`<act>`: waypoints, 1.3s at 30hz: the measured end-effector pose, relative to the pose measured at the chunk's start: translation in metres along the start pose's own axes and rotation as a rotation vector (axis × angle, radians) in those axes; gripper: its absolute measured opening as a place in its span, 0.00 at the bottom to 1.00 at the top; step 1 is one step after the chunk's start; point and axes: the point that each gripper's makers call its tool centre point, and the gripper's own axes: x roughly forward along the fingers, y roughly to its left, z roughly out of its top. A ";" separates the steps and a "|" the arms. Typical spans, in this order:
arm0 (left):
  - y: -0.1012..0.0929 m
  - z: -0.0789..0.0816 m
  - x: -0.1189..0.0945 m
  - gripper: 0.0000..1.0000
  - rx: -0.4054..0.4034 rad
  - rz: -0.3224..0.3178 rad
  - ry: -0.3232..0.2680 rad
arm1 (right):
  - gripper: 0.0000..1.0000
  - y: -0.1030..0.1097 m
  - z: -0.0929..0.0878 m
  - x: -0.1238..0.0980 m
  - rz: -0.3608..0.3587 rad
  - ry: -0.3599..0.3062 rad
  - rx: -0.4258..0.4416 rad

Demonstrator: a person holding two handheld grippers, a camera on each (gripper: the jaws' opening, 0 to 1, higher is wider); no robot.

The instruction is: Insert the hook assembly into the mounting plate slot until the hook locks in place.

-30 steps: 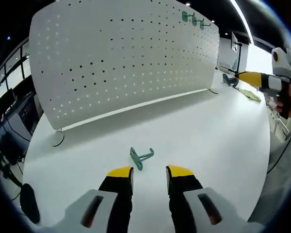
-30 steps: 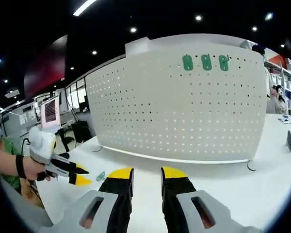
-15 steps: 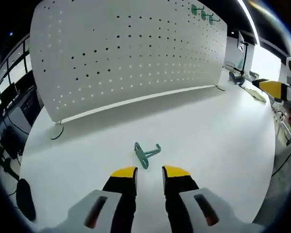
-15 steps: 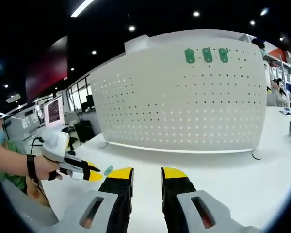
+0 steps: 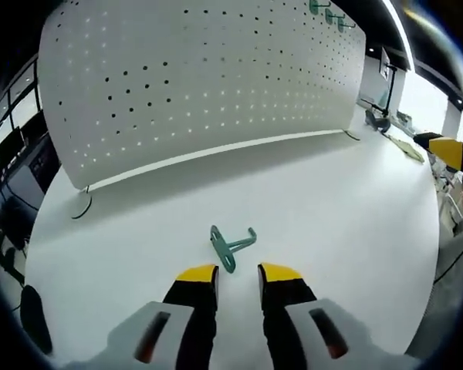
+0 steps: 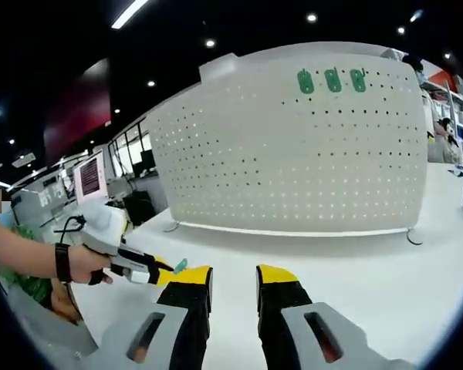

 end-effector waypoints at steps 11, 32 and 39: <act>0.002 0.001 0.008 0.21 -0.001 0.007 0.017 | 0.22 0.008 -0.009 -0.001 0.021 0.022 0.002; 0.006 0.005 0.010 0.04 -0.013 -0.019 0.033 | 0.22 0.011 -0.003 0.002 0.037 0.018 0.001; 0.001 0.003 0.002 0.04 -0.021 -0.038 0.013 | 0.22 0.014 0.000 0.003 0.043 0.013 -0.008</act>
